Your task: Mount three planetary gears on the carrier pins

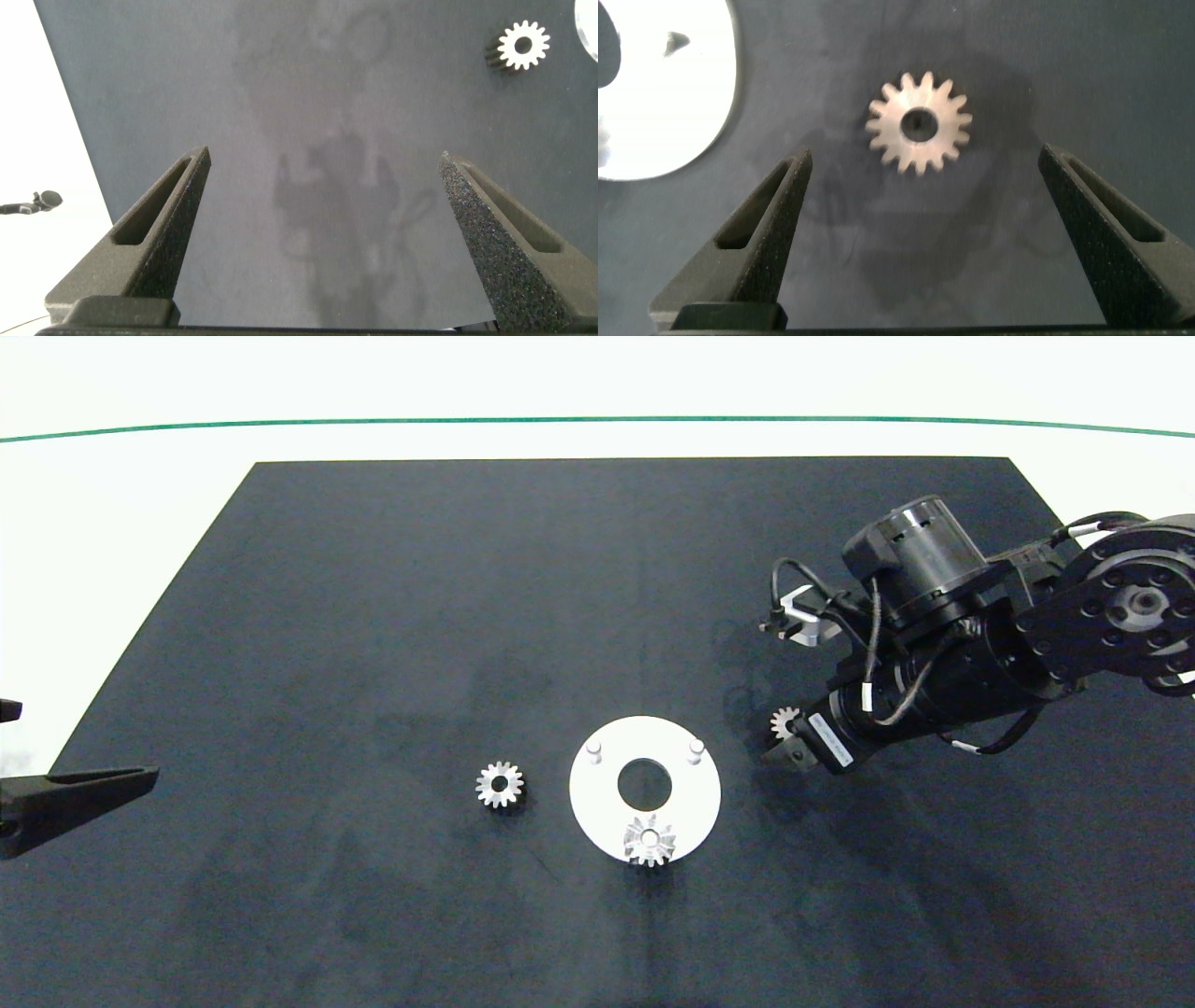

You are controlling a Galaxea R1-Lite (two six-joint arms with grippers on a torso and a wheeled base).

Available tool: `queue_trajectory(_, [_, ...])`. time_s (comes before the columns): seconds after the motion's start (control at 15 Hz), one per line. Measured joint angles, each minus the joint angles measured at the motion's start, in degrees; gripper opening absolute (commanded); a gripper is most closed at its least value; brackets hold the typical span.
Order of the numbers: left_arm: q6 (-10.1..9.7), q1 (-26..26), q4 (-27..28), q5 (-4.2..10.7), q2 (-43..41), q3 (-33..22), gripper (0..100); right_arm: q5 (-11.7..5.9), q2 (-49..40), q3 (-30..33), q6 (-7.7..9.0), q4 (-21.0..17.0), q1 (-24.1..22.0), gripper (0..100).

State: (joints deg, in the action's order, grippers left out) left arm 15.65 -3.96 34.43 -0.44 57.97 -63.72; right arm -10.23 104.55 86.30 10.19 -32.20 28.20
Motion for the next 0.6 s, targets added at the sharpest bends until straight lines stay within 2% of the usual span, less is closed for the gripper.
queue_trajectory(0.27, [-0.02, 0.06, 0.00, 0.00, -0.06, 0.00, 100, 1.02, 1.96, 0.44, 0.00, 1.79, -0.23, 90])
queue_trajectory(0.6, [-0.02, 0.09, 0.02, 0.00, -0.09, -0.04, 100, 1.13, 2.54, 1.00, 0.09, 1.94, -0.20, 79])
